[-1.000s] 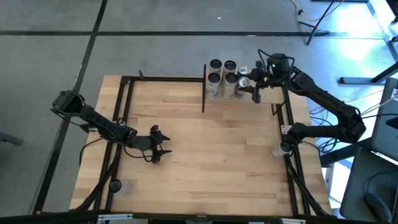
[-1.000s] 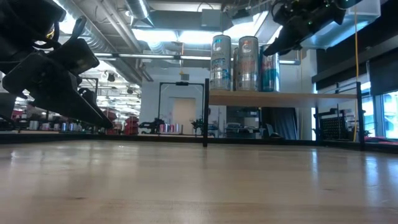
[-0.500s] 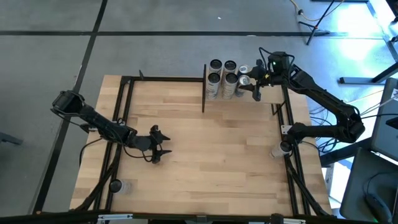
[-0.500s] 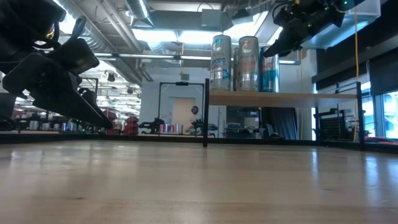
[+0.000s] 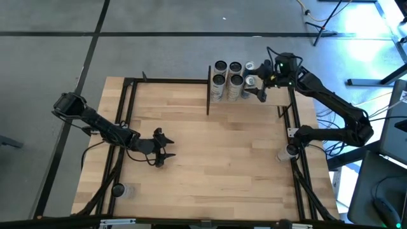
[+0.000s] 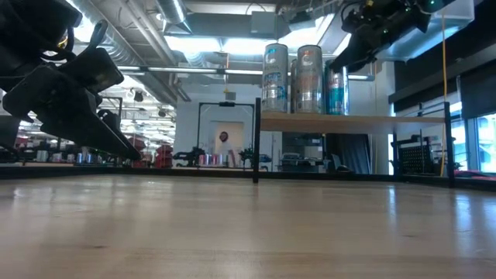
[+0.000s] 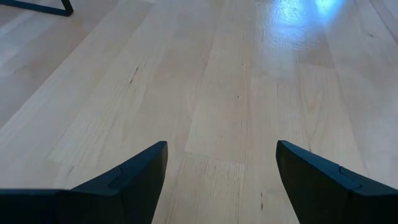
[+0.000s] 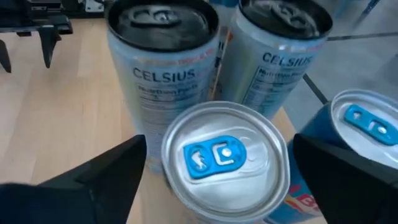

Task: Place canned beverage on shelf
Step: Put the blue soda can aligned with the other blue soda can on the shelf

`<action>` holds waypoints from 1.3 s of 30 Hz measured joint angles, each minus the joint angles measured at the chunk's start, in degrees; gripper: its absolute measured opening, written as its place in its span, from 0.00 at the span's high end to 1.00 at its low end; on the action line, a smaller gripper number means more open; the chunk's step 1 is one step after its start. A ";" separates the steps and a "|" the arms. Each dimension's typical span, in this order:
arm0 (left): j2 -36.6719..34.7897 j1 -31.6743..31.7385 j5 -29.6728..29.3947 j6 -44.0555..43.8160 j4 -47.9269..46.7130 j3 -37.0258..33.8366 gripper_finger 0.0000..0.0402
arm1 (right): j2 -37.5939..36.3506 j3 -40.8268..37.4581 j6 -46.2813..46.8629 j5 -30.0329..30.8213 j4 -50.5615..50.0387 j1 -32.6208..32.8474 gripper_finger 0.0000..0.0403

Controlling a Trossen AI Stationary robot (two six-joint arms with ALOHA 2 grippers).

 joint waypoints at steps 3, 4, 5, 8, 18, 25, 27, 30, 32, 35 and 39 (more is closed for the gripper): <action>0.00 0.00 0.02 0.00 0.00 0.00 0.29 | -0.67 0.61 0.76 -0.27 -0.05 0.04 0.07; 0.00 0.00 0.02 0.00 0.00 0.00 0.29 | -0.76 0.83 0.96 -0.57 -0.07 0.04 0.07; 0.00 0.01 0.02 -0.02 0.00 0.00 0.29 | -0.82 1.17 1.15 -0.73 -0.49 0.06 0.08; 0.00 0.00 0.04 -0.02 0.00 0.00 0.29 | -0.80 1.79 2.29 -1.80 -1.39 0.07 0.10; 0.00 0.02 0.04 -0.02 0.02 0.00 0.29 | -3.06 1.84 7.15 0.76 -1.37 0.07 0.10; 0.00 0.01 -0.11 -0.03 0.07 0.00 0.29 | -8.01 1.92 13.60 3.06 -1.58 0.11 0.10; 0.00 0.02 -0.13 -0.07 0.07 0.00 0.29 | -9.14 1.95 16.40 4.39 -3.23 0.63 0.10; 0.00 0.00 -0.13 -0.40 0.07 0.00 0.29 | -10.04 1.95 17.60 7.63 -8.41 3.25 0.10; 0.00 0.00 -0.13 -1.02 0.07 0.00 0.29 | -10.76 1.37 17.59 11.22 -11.15 5.35 0.10; 0.00 0.00 -0.15 -1.07 0.07 0.00 0.29 | -11.83 -0.67 17.88 15.98 -11.22 8.73 0.10; 0.00 0.00 -0.15 -1.09 0.07 0.00 0.29 | -12.33 -4.55 19.32 21.50 -6.82 12.23 0.10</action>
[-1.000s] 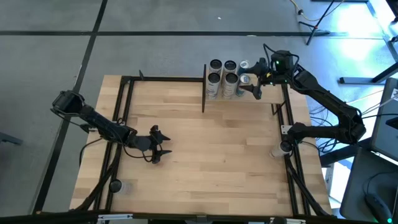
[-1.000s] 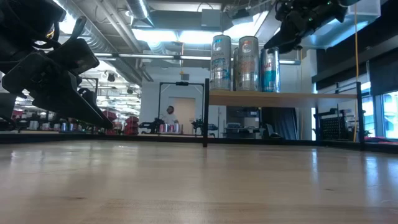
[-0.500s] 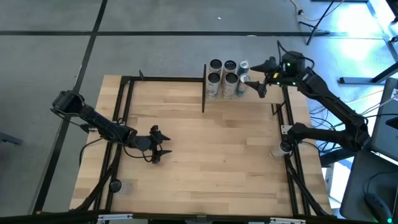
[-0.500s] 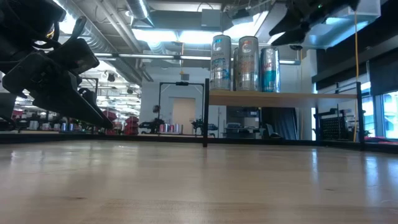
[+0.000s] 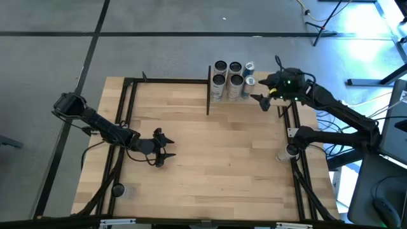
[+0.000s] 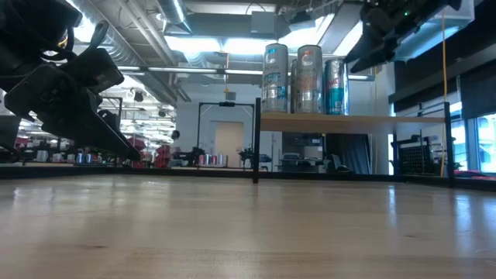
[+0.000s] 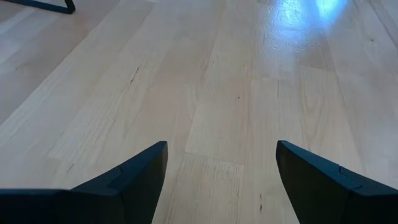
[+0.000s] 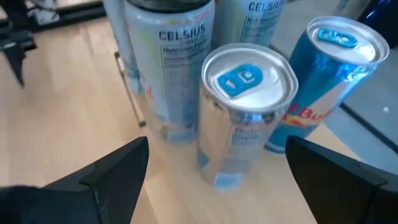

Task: Place canned beverage on shelf
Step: Put the blue soda can aligned with the other blue soda can on the shelf

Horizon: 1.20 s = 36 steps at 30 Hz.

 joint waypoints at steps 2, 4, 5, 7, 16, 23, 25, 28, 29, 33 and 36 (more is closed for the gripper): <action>0.00 0.00 -0.03 0.02 -0.01 0.00 0.29 | -0.10 -2.06 1.07 1.86 4.47 1.17 0.10; 0.00 0.01 -0.42 0.03 -0.01 0.00 0.29 | -0.06 -4.02 1.57 3.00 8.78 1.96 0.10; 0.00 0.00 -0.73 0.02 -0.02 0.00 0.29 | -0.01 -4.89 1.61 3.39 10.49 2.24 0.10; 0.00 0.02 -0.96 0.04 -0.02 0.00 0.29 | 0.07 -5.99 1.75 4.87 13.06 2.65 0.10; 0.00 0.02 -1.09 0.02 -0.02 0.00 0.29 | 0.24 -6.48 2.84 12.19 14.33 2.79 0.10; 0.00 0.02 -1.11 0.04 -0.04 0.00 0.29 | 4.04 -6.51 2.78 10.84 17.66 2.81 0.10; 0.00 0.00 -1.14 0.08 -0.04 0.00 0.29 | 5.18 -6.51 2.40 10.81 18.63 2.81 0.10; 0.00 0.01 -1.15 0.80 -0.02 0.00 0.29 | 6.51 -6.53 1.23 11.62 19.63 2.81 0.11; 0.00 0.02 -1.16 1.06 -0.02 0.00 0.29 | 6.71 -6.53 1.11 11.85 19.96 2.81 0.12; 0.00 0.02 -1.17 1.07 -0.03 0.00 0.29 | 6.74 -6.53 -0.18 11.84 19.66 2.81 0.28; 0.00 0.00 -1.18 1.07 -0.04 0.00 0.29 | 5.96 -6.53 -1.49 10.45 18.77 2.79 0.45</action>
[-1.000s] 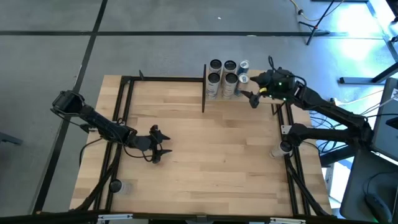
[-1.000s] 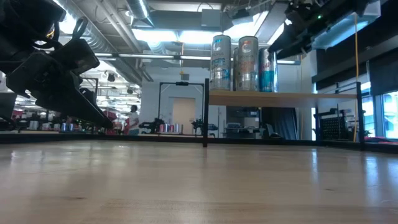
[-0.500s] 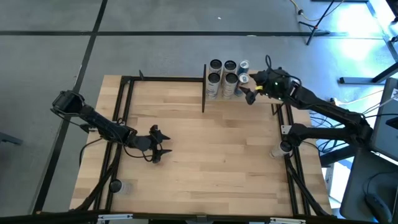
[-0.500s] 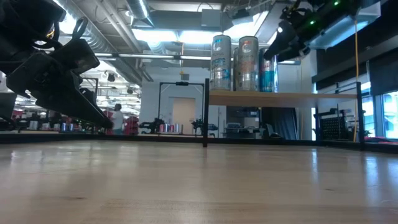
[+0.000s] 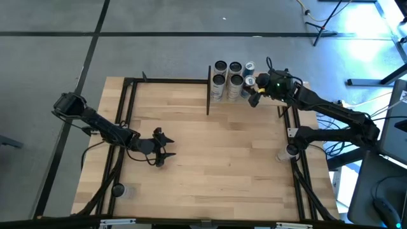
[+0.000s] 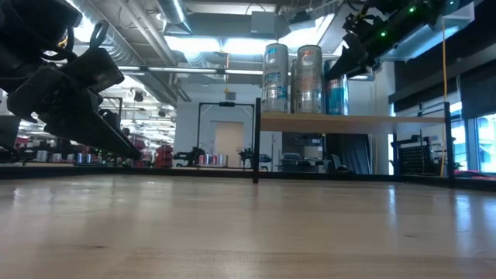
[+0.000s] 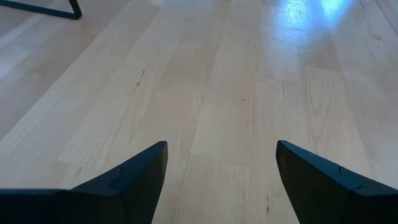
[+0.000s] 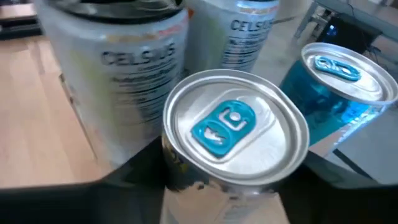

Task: Place canned beverage on shelf
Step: Put the blue soda can aligned with the other blue soda can on the shelf

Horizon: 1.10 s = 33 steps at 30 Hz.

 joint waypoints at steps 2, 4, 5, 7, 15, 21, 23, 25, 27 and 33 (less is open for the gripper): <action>0.00 0.02 0.02 -0.02 0.00 0.00 0.29 | -0.69 0.00 -2.04 -1.22 -0.58 0.00 0.51; 0.00 0.00 0.01 -0.02 0.02 0.00 0.29 | -1.17 0.58 -4.64 -2.84 -2.06 0.00 0.51; 0.00 0.02 0.02 -0.02 0.00 0.00 0.29 | -1.33 1.05 -6.19 -4.17 -2.76 0.00 0.51; 0.00 0.01 0.02 -0.02 0.02 0.00 0.29 | -1.36 2.20 -9.11 -7.61 -4.07 -0.43 0.51; 0.00 0.01 0.02 0.00 0.02 0.00 0.29 | -1.36 3.56 -14.75 -26.39 -5.73 -8.69 0.51; 0.00 0.00 0.02 0.00 0.02 0.00 0.29 | 0.27 3.58 -16.81 -37.17 -4.96 -16.40 0.51; 0.00 0.00 0.02 0.00 0.02 0.00 0.29 | 1.62 3.58 -16.98 -38.79 -4.83 -18.03 0.51; 0.00 0.01 0.02 0.02 0.02 0.00 0.29 | 3.21 3.61 -17.01 -39.87 -4.88 -18.82 0.51; 0.00 0.02 0.02 0.02 0.02 0.00 0.29 | 4.43 3.67 -17.09 -40.36 -4.37 -18.91 0.51; 0.00 0.02 0.15 0.02 0.02 0.00 0.29 | 5.65 3.80 -18.25 -40.38 -3.52 -18.75 0.50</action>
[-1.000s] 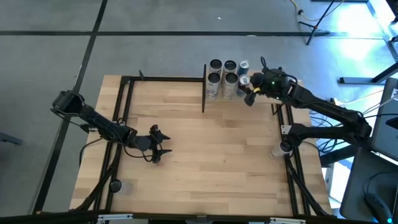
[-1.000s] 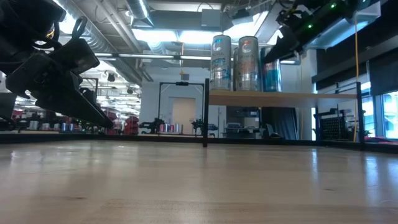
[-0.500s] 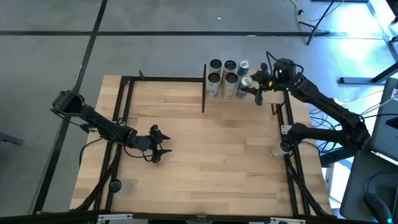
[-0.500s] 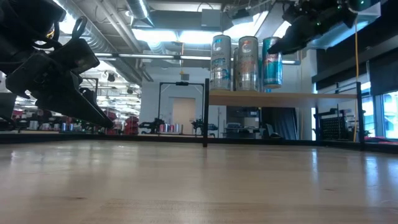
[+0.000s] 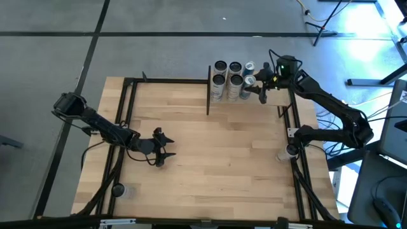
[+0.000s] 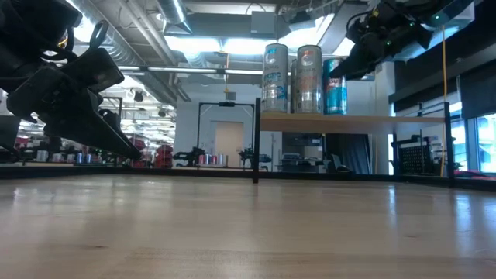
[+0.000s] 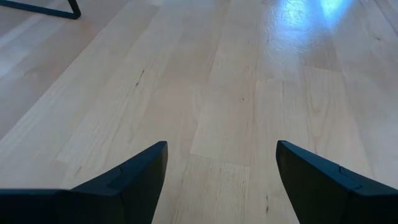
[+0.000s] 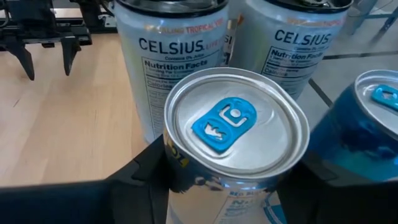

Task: Place canned beverage on shelf
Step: Put the blue soda can aligned with the other blue soda can on the shelf

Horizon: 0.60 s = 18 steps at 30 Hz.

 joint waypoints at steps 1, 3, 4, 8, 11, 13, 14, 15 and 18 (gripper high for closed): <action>0.00 0.00 0.00 0.00 0.00 0.00 0.29 | 0.00 0.00 0.00 0.12 -0.05 0.00 0.48; 0.00 0.00 0.04 -0.02 0.00 0.00 0.29 | -0.09 0.00 0.26 0.10 -0.13 0.00 0.44; 0.00 -0.01 0.04 -0.02 0.00 0.00 0.29 | -0.11 0.00 0.64 0.15 -0.16 0.00 0.41; 0.00 0.00 0.09 -0.02 0.00 0.00 0.29 | -0.09 -0.03 1.64 0.29 -0.46 0.00 0.31; 0.00 0.00 0.11 -0.04 0.00 0.00 0.29 | 0.02 0.45 1.77 0.32 -1.17 0.04 0.26; 0.00 -0.02 0.13 -0.04 0.00 0.00 0.29 | 0.00 1.52 2.05 0.31 -1.31 0.04 0.23; 0.00 0.00 0.13 -0.04 0.00 0.00 0.29 | 0.00 2.28 2.12 0.32 -2.16 0.04 0.22; 0.00 0.00 0.13 -0.04 0.00 0.00 0.29 | 0.00 3.14 2.16 0.32 -3.41 0.04 0.21; 0.00 0.00 0.13 -0.02 0.00 0.00 0.29 | 0.00 6.26 2.14 0.32 -6.92 0.04 0.21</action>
